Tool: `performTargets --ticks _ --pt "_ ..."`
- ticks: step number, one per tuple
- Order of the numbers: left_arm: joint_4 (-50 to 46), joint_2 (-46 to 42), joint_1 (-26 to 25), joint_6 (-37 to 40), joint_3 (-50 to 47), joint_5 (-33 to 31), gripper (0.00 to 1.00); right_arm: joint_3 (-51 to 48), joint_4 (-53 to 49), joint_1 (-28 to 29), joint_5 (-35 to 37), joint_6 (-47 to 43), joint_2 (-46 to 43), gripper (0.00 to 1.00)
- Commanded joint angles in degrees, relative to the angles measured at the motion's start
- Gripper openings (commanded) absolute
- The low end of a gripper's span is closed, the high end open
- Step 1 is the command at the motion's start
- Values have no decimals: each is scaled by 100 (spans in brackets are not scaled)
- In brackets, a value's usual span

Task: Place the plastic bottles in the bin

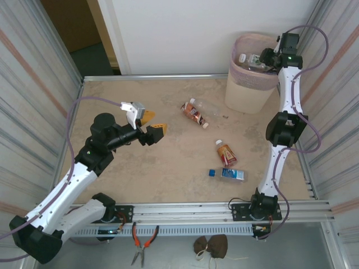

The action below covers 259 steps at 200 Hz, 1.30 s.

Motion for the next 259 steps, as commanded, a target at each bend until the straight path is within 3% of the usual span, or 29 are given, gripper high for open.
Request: performTargets --ticks 1,53,116,167,209,259 --pt "112 -5 63 -27 75 27 85 17 -389 -65 -29 140 -25 47" --pt "63 71 65 -83 79 48 84 -95 -241 -44 -93 238 -798 47" --pt "-120 230 69 -77 91 25 84 -571 -853 172 -210 106 -1837 50" --pt "-214 307 86 -98 60 23 84 -2143 -1113 763 19 -191 -3231 53" --pt "-212 287 142 -93 -22 16 84 -3983 -1077 1634 464 -325 -4468 55" --pt "-248 261 205 -100 -68 97 84 -5579 -1220 2603 779 -123 -5071 55"
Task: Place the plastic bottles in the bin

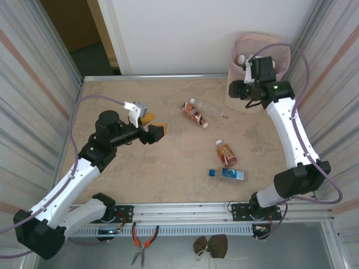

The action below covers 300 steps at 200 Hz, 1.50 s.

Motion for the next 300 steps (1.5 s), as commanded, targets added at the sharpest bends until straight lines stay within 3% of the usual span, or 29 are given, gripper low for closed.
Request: performTargets --ticks 1,49,112,200,300 --pt "-13 -58 52 -56 -67 94 84 -555 -185 303 296 43 -202 55" --pt "22 -63 70 -122 -149 45 84 -1553 -243 962 373 225 106 56" --pt "4 -54 90 -178 -173 -12 84 -1780 -225 1621 733 109 1352 56" --pt "6 -82 107 -258 -216 -80 84 -1722 -238 1663 1317 -84 2410 55" --pt "46 -88 107 -301 -221 -81 84 -1559 -305 1664 1365 -168 2889 41"
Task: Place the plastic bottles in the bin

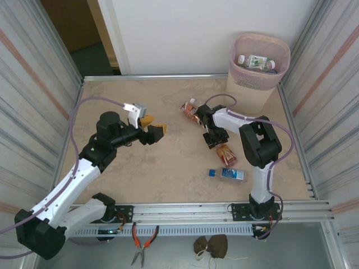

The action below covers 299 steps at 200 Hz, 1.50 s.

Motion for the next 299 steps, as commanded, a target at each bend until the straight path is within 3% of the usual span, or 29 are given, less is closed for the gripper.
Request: performTargets --ticks 1,93,148,213,266,299 --pt "60 -84 36 -53 -62 -32 84 144 -162 9 164 -61 32 41" --pt "115 -98 40 -105 -54 -42 84 298 -260 8 286 -61 -475 28" --pt "88 -183 40 -98 -65 -86 84 406 60 -266 -535 138 -1296 28" --pt "132 -196 43 -148 -98 -99 84 389 1221 -927 -1740 829 -2381 26" --pt "148 -217 57 -158 -112 -107 84 110 2784 -1935 -2963 2057 -3205 25" --pt "180 -215 58 -193 -127 -109 84 144 3762 -2477 -3088 2716 -3496 25"
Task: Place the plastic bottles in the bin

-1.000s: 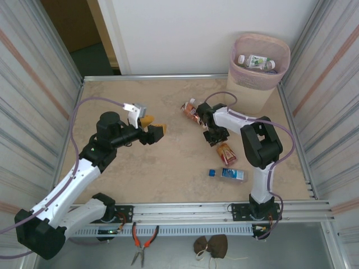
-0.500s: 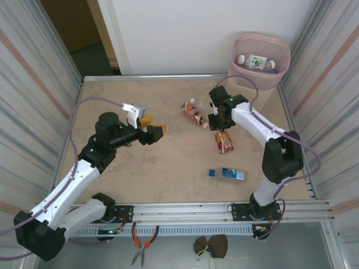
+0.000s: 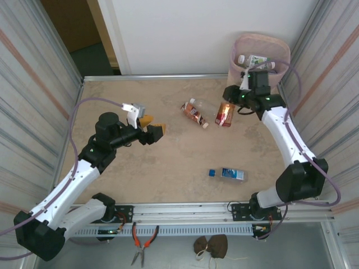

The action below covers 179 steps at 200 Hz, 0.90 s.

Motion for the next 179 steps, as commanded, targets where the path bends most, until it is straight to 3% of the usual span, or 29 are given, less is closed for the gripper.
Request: performTargets --ticks 1,35,101,138,179 --pt "149 -126 58 -95 -94 -45 84 -16 1091 -275 -376 812 -294 25" --pt "141 -142 57 -95 -106 -68 84 230 1895 -732 -68 1489 -307 24" --pt "43 -184 62 -78 -71 -144 84 860 3401 -1239 1217 2438 352 21" --pt "-4 -204 74 -68 -61 -228 84 1195 3758 -1272 1855 2439 889 21" --pt "-73 -200 75 -63 -5 -289 84 1388 3989 -1203 1984 2274 1502 19"
